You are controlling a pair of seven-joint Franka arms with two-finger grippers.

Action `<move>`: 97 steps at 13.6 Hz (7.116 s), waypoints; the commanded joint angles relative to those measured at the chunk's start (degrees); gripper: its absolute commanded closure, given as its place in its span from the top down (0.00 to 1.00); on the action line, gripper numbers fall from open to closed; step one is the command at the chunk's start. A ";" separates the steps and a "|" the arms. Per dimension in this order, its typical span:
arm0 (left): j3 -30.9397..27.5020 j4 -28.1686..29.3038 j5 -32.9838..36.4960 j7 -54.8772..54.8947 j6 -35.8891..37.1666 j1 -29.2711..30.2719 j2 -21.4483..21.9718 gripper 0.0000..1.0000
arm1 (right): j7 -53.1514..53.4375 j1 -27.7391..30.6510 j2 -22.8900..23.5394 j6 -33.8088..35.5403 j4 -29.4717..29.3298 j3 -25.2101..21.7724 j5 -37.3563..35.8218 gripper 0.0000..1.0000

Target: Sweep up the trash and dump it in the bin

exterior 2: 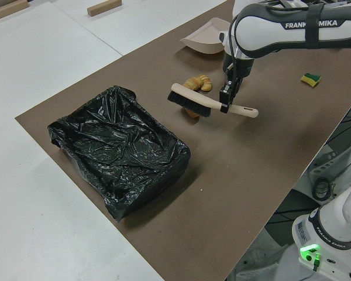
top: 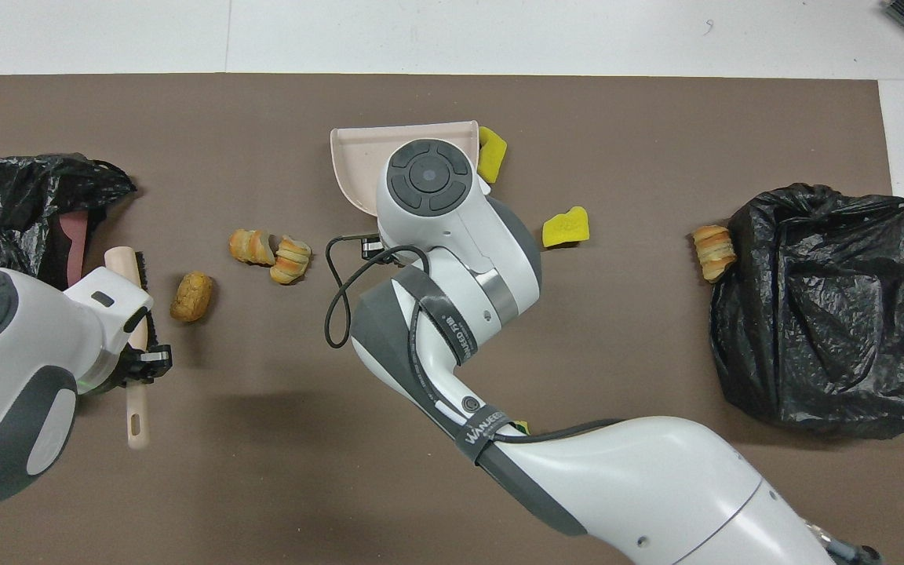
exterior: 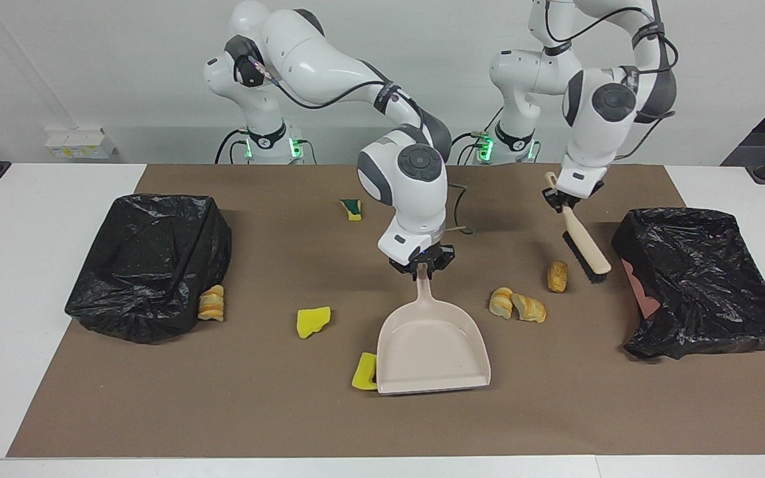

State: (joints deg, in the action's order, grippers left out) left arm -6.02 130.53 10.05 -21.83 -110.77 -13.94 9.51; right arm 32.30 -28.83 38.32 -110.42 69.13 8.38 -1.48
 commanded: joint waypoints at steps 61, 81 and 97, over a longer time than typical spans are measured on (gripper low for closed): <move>1.45 6.23 -24.29 -27.45 -15.08 -47.48 -3.88 0.00 | -122.88 42.96 -26.54 19.62 15.78 0.32 -7.30 0.00; 0.74 -19.75 -16.03 2.73 -0.54 -18.61 -8.10 1.00 | -115.52 48.61 -40.78 8.28 37.32 0.58 -50.11 0.00; 0.13 -44.48 -11.35 34.31 19.63 3.74 -9.41 1.00 | -73.93 36.76 -38.86 6.97 34.58 4.36 -8.54 0.00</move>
State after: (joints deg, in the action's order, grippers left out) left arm -6.21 89.19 -0.17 11.38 -92.30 -11.51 2.17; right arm -51.00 10.14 -1.77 -102.83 103.50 12.69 -12.54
